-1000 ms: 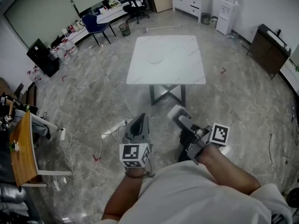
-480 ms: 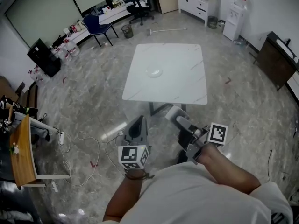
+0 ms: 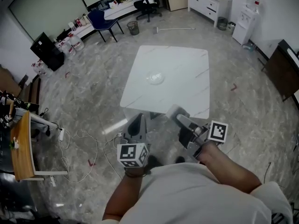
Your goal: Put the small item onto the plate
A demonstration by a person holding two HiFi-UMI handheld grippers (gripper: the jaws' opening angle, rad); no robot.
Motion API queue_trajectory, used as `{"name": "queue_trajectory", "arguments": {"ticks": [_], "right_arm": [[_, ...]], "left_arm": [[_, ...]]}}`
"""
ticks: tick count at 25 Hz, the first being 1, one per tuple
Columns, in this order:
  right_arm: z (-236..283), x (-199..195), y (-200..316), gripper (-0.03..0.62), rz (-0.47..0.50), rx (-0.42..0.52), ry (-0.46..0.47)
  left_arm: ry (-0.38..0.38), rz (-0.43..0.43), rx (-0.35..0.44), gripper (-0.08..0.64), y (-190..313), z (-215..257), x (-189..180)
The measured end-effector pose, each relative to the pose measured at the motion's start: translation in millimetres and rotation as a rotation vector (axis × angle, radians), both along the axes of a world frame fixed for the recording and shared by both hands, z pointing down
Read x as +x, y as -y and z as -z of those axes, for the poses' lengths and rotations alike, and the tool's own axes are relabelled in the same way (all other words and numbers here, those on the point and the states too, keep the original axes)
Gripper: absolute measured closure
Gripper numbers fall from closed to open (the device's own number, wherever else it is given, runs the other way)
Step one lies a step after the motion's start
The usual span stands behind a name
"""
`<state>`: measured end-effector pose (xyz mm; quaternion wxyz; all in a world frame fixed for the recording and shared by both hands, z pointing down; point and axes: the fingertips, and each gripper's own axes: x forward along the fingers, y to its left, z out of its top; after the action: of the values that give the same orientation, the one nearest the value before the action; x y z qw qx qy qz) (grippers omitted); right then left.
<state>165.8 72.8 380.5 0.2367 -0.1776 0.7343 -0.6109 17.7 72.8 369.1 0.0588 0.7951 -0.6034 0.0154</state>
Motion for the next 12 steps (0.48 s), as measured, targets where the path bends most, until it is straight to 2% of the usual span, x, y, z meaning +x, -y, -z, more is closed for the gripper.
{"name": "queue_trajectory", "arguments": {"ticks": [8,12], "right_arm": [[-16.3,-21.6,79.8,0.497,-0.021,-0.009,-0.023],[-21.1,-35.3,128.1,0.497,-0.035,-0.010,-0.041]], "left_arm": [[-0.013,-0.027,-0.009,0.554,93.0,-18.7,-17.9],[-0.027,-0.071,-0.003,0.554,153.5,-24.4,-22.1]]}}
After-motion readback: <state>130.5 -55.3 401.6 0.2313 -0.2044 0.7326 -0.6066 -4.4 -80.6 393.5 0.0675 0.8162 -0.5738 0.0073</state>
